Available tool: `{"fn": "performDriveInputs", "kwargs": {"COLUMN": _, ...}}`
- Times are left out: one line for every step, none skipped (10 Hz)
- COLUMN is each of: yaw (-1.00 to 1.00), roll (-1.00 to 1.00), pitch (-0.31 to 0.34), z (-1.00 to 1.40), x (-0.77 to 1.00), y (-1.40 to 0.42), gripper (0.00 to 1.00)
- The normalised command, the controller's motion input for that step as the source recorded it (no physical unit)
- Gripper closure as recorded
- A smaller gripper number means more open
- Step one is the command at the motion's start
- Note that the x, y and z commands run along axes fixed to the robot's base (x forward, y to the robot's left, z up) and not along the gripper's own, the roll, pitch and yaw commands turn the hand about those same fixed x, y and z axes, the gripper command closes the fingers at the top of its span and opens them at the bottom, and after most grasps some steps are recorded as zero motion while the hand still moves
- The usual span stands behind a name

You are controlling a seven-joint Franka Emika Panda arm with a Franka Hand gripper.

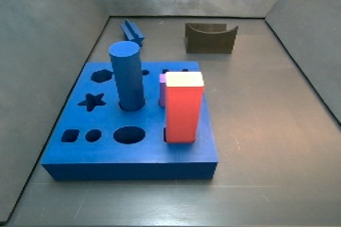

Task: Pick up the star object. Move up. Place the star object on the fixture. Regrasp the star object. Move to above the board. Insert the star object.
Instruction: Pick up the star object.

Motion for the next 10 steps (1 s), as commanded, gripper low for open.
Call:
{"fn": "performDriveInputs", "kwargs": {"yaw": 0.00, "roll": -0.06, "pitch": -0.099, "z": -0.56, "x": -0.07, "y": 0.00, "gripper": 0.00}}
{"fn": "performDriveInputs", "kwargs": {"yaw": 0.13, "roll": 0.00, "pitch": -0.013, "z": -1.00, "x": -0.12, "y": 0.00, "gripper": 0.00}}
{"fn": "performDriveInputs", "kwargs": {"yaw": 0.19, "roll": 0.00, "pitch": 0.000, "z": -1.00, "x": -0.08, "y": -0.04, "gripper": 0.00}}
{"fn": "performDriveInputs", "kwargs": {"yaw": 0.21, "roll": 0.01, "pitch": 0.000, "z": -1.00, "x": -0.05, "y": -0.02, "gripper": 0.00}}
{"fn": "performDriveInputs", "kwargs": {"yaw": 0.22, "roll": 0.01, "pitch": 0.000, "z": -1.00, "x": -0.04, "y": -0.02, "gripper": 0.00}}
{"fn": "performDriveInputs", "kwargs": {"yaw": 0.23, "roll": 0.01, "pitch": 0.000, "z": -1.00, "x": -0.05, "y": -0.05, "gripper": 0.00}}
{"fn": "performDriveInputs", "kwargs": {"yaw": 0.23, "roll": 0.01, "pitch": 0.000, "z": -1.00, "x": -0.07, "y": -0.07, "gripper": 0.00}}
{"fn": "performDriveInputs", "kwargs": {"yaw": 0.33, "roll": 0.01, "pitch": 0.000, "z": -1.00, "x": -0.14, "y": -0.26, "gripper": 0.00}}
{"fn": "performDriveInputs", "kwargs": {"yaw": 0.37, "roll": 0.02, "pitch": 0.000, "z": -1.00, "x": -0.20, "y": -0.38, "gripper": 0.00}}
{"fn": "performDriveInputs", "kwargs": {"yaw": 0.32, "roll": 0.02, "pitch": 0.000, "z": -1.00, "x": -0.25, "y": -0.35, "gripper": 0.00}}
